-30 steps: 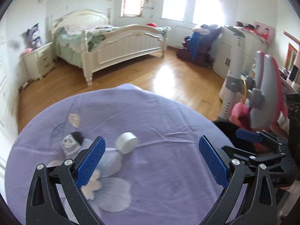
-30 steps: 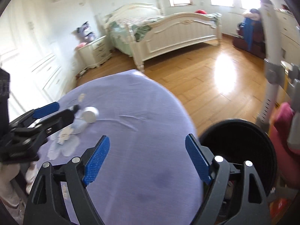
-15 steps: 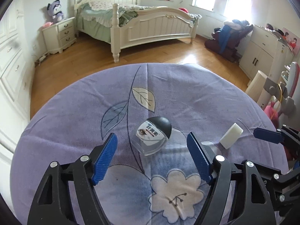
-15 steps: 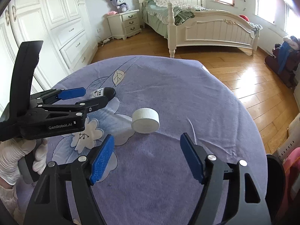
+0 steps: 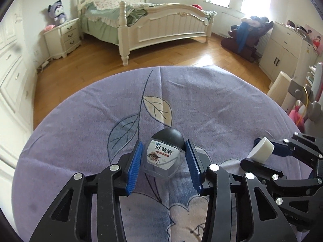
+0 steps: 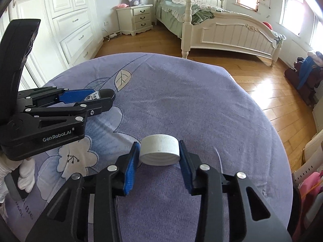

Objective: Collect trash
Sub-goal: 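Grasp the eye-drop bottle with the left tool while the right tool grasps the white cap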

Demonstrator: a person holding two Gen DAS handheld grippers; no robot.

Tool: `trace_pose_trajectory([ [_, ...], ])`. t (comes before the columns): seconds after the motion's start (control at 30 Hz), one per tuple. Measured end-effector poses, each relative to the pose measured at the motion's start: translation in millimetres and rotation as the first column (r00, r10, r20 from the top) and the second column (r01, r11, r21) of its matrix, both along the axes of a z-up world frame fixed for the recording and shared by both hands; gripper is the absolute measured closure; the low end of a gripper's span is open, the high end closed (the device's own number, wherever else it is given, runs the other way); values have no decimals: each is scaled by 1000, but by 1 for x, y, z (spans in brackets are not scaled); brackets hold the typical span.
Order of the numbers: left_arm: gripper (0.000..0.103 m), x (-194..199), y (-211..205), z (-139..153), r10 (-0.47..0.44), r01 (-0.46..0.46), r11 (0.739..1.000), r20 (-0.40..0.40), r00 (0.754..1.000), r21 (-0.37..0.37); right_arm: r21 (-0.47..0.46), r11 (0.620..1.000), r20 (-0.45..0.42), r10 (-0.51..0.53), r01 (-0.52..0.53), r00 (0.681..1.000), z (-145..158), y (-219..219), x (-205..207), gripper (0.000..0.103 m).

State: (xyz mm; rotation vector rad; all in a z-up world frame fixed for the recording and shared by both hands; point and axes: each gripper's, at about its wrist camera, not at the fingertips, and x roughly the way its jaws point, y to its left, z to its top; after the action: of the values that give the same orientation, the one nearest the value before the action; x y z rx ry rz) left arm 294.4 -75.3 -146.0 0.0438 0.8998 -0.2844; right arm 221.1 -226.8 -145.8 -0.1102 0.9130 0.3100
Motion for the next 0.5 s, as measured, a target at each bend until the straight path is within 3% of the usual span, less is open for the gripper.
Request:
trace_pose_trajectory([
  [0.27,60,-21,16,10,31,-28,997,34,999,-75,133,991,21,-12,9,1000,10,-20,-21,68],
  [0.5,60,-62,-6,45,-13,25,994,105,994,-108,223,973,83,-79,58,993,28,-45,-54,68],
])
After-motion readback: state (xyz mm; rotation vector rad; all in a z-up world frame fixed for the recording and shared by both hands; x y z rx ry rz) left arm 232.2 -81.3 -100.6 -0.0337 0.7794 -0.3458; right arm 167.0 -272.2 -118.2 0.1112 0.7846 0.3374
